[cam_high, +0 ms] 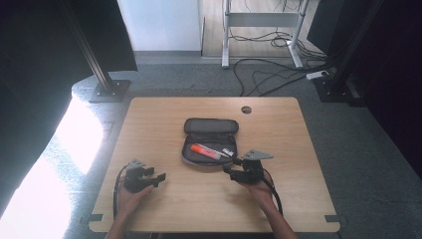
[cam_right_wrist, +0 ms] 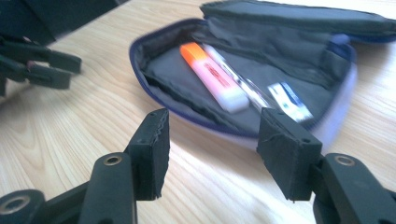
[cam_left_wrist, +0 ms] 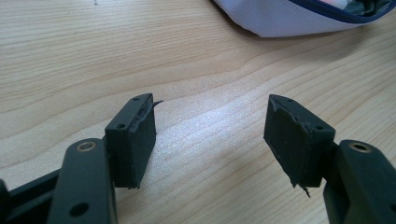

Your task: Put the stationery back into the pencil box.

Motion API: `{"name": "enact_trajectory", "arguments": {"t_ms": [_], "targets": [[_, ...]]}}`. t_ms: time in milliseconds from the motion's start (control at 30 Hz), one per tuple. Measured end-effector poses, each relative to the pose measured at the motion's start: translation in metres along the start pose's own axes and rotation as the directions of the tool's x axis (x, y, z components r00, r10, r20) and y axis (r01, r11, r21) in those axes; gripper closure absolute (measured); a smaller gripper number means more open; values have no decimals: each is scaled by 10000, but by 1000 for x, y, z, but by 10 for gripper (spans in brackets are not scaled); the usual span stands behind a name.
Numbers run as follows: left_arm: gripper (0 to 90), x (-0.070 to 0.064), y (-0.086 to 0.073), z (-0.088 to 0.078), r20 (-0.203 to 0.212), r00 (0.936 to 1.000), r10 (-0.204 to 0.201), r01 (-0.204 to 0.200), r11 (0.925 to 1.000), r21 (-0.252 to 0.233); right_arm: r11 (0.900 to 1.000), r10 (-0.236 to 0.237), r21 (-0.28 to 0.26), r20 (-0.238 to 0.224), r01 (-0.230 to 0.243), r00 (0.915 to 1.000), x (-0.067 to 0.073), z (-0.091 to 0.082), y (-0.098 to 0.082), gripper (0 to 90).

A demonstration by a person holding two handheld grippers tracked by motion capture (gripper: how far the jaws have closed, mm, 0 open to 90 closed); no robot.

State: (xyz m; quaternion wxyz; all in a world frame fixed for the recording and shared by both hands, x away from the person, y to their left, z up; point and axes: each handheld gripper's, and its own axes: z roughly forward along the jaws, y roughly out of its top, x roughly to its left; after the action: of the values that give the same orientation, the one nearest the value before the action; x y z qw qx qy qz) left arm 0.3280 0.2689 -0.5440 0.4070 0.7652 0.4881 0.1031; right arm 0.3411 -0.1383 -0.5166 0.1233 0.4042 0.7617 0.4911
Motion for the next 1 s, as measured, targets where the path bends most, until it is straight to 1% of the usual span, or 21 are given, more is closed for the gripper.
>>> {"name": "enact_trajectory", "arguments": {"t_ms": [67,200,333,400,467,567,700,767,1000], "targets": [[346,0,0,0,-7,10000,3,-3,10000,4,10000,-44,48,184,44,9998,-1,-6,-5,428],[346,-1,0,0,-5,10000,21,-21,10000,17,10000,22,78,276,-24,9996,-3,-16,-15,422],[346,-2,0,1,11,10000,18,-18,10000,19,9999,115,-4,427,-115,9990,-7,-27,-24,420],[346,-2,0,1,14,10000,43,-43,10000,34,9997,254,-69,522,-251,9983,-10,-32,-28,420],[346,-2,0,1,11,10000,53,-54,10000,46,9995,316,-34,640,-314,9974,-13,-36,-33,419],[346,-2,0,1,11,10000,54,-54,10000,37,9995,286,111,921,-298,9953,-18,-41,-41,415],[346,-3,0,2,12,10000,52,-52,10000,53,9988,437,171,1135,-460,9926,-26,-47,-51,414],[346,-3,0,2,17,10000,78,-78,9999,74,9989,375,247,1286,-410,9910,-28,-49,-54,411],[346,-4,0,1,17,9999,105,-105,9999,57,9980,504,304,1452,-553,9881,-34,-54,-61,411]]}}
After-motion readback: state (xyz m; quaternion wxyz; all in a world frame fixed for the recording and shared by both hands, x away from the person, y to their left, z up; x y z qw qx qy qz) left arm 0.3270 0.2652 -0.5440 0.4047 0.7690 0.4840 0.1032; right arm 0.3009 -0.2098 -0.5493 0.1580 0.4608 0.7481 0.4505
